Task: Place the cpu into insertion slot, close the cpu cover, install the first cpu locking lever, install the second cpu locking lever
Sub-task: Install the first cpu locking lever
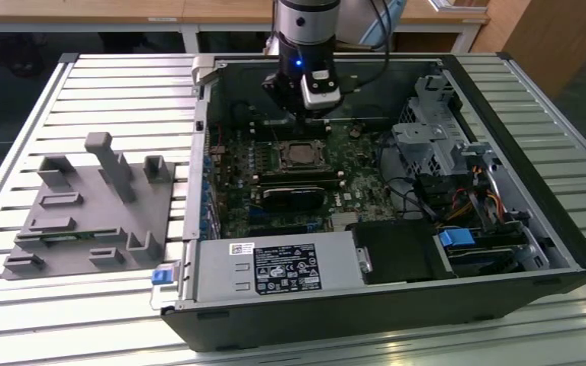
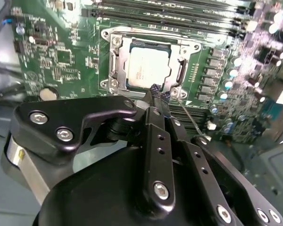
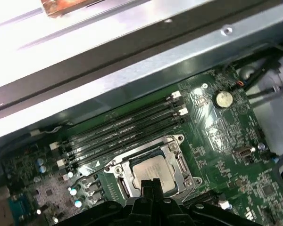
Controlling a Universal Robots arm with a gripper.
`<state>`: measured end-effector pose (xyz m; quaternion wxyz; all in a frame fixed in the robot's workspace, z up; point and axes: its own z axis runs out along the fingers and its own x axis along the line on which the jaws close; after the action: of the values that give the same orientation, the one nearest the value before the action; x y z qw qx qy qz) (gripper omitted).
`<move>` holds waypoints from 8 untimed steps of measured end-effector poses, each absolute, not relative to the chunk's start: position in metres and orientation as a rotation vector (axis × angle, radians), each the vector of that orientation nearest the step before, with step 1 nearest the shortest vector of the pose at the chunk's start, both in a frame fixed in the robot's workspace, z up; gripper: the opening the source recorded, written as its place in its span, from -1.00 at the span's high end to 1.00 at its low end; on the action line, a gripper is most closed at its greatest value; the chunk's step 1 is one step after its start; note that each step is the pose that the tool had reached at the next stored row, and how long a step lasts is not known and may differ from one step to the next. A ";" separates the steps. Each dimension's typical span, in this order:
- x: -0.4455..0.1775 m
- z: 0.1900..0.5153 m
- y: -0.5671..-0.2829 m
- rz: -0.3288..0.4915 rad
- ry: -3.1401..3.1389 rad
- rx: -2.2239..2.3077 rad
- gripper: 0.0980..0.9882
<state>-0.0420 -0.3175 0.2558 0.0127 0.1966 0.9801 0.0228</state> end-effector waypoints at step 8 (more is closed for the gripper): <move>-0.042 0.256 -0.317 0.074 3.094 0.390 0.97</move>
<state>-0.0420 -0.3175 0.2559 0.0110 0.1250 0.9918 0.0237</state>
